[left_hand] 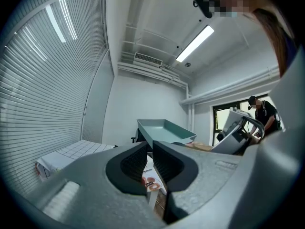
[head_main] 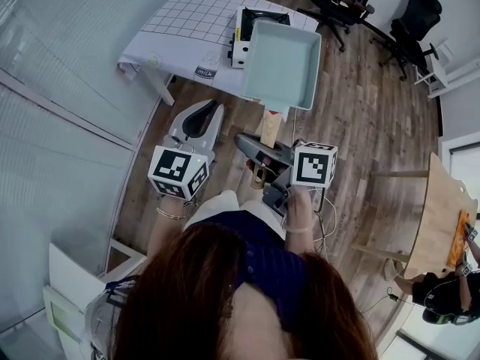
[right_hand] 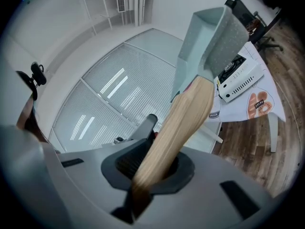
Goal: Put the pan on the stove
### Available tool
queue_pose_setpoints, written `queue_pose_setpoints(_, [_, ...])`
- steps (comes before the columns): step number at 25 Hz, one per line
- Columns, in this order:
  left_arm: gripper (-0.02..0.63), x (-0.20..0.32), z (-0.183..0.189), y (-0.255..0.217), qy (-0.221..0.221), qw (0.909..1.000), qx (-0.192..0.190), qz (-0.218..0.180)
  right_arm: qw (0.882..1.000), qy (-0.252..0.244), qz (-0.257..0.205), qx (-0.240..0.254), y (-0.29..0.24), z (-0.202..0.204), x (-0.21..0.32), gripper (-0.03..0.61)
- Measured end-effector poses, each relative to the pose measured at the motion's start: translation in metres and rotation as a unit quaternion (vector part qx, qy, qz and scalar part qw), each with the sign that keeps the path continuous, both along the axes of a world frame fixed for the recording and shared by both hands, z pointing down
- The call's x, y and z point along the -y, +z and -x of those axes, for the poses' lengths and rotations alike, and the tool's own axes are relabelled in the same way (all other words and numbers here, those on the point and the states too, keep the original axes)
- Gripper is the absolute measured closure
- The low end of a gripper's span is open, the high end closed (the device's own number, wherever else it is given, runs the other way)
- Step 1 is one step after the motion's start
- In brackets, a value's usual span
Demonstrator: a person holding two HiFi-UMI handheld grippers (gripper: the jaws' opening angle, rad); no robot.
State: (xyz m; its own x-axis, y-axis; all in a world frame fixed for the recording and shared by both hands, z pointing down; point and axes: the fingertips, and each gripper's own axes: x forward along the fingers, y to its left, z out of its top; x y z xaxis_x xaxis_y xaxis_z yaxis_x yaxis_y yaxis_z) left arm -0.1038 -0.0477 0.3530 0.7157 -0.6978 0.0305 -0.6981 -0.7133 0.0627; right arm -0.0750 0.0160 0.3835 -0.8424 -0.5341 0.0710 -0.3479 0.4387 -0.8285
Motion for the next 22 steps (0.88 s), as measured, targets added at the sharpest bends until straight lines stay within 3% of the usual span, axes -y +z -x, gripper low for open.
queue_pose_setpoints(22, [0.572,0.034,-0.008,-0.002,0.017,0.9998,-0.005,0.0,1.0,0.014,0.004,0.004,-0.002,-0.002,0.035,0.529])
